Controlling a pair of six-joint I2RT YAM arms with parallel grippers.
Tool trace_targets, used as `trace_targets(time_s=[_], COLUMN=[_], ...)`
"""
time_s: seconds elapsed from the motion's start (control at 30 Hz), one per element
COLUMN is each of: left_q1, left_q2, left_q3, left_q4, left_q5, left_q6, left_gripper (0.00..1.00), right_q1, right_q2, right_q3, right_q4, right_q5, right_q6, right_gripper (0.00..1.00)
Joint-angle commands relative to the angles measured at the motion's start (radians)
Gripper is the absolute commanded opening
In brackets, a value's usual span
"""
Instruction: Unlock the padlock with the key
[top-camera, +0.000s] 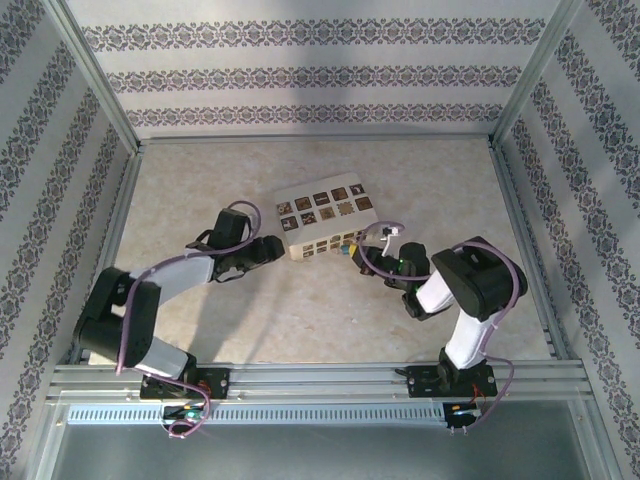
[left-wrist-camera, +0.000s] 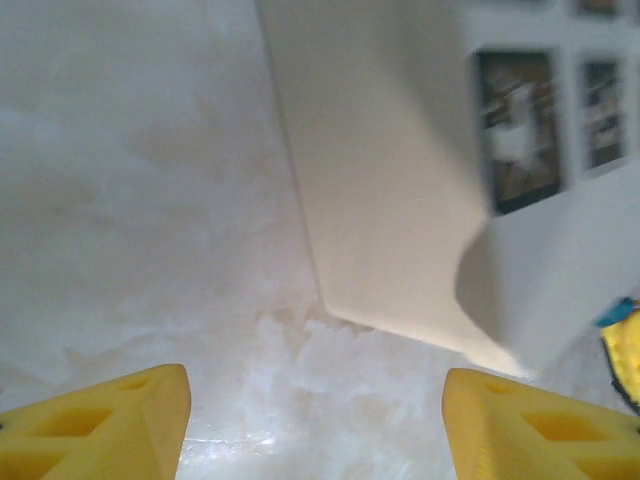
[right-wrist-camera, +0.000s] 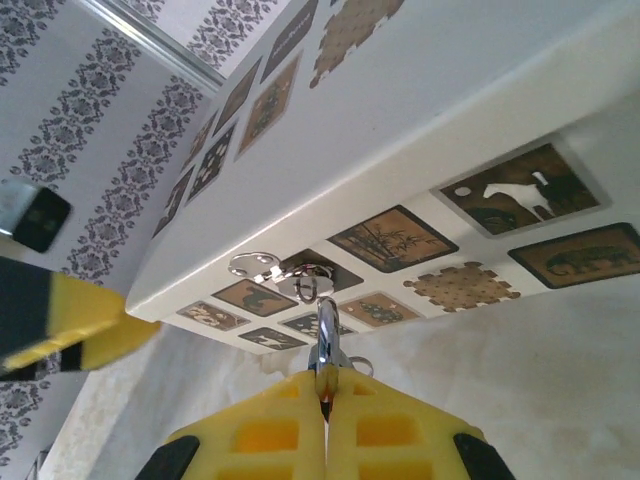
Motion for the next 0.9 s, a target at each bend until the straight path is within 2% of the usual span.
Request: trace_targets(time_s=[0.0,0.1,0.2,0.43,0.57,0.87], left_q1=[0.019,0.023,0.025,0.026,0.028,0.028], left_q2=[-0.11,-0.222,-0.336,-0.549,-0.622,-0.687], left_q3=[-0.02,-0.041,-0.058,-0.117,-0.159,-0.213], left_q4=[-0.049,-0.062,-0.083,-0.069,-0.05,-0.031], left_q5=[-0.098,-0.172,-0.267,-0.442,-0.547,-0.815], left_q6=[0.055,0.083,0.13,0.223,0.253,0.301], left_gripper=[0.7,0.75,0.8,0.92,1.0,0.99], right_q1=[-0.015,-0.026,-0.038,-0.048,-0.056,-0.044], right_q2=[-0.099,-0.205,-0.35,-0.685,-0.746,-0.785], right_q3=[-0.023,-0.03,-0.007,0.151,0.239,0.353], right_q4=[-0.044,-0.164,-0.369,-1.047,-1.326,-1.775], right_q5=[0.011,0.003,-0.016,-0.06,-0.163,-0.243], right_q6=[-0.045,-0.07,-0.11,-0.268,-0.324,-0.407], right_gripper=[0.0,0.0,0.0,0.0,0.0,0.0])
